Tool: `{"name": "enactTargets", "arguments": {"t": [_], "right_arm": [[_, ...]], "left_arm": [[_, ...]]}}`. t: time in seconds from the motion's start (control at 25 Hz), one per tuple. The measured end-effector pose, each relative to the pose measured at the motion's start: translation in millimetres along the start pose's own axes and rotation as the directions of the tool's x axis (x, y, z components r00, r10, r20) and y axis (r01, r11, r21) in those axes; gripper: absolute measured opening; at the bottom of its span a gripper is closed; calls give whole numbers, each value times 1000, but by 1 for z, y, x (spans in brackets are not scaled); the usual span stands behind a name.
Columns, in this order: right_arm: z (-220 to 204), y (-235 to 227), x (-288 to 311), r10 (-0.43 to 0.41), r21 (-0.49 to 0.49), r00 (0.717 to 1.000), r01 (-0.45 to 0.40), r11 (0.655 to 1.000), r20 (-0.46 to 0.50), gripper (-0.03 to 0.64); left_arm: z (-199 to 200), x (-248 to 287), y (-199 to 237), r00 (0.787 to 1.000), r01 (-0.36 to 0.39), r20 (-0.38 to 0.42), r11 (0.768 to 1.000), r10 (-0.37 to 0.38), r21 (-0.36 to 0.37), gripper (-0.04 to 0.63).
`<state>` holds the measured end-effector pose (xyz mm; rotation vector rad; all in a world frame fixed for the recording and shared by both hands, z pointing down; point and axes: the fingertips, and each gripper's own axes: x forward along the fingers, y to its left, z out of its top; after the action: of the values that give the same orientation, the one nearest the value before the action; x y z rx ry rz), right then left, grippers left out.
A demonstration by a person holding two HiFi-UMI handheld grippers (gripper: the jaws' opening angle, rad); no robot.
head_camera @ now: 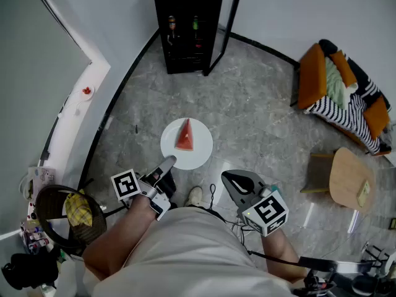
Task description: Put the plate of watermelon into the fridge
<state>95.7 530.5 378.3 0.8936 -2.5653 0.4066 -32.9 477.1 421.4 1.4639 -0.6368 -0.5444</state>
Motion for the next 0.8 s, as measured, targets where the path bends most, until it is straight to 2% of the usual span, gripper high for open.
{"name": "enactTargets", "arguments": {"t": [0.2, 0.44, 0.8], "right_arm": [[1, 9, 0, 12, -2, 1000, -12, 1000, -5, 15], [3, 2, 10, 17, 7, 1000, -17, 1000, -10, 15], [34, -30, 71, 19, -49, 999, -21, 999, -34, 18]], "left_arm": [[-6, -5, 3, 1000, -3, 2, 1000, 3, -25, 25], [5, 0, 6, 1000, -2, 20, 1000, 2, -24, 26], [70, 35, 14, 1000, 18, 18, 999, -17, -38, 26]]}}
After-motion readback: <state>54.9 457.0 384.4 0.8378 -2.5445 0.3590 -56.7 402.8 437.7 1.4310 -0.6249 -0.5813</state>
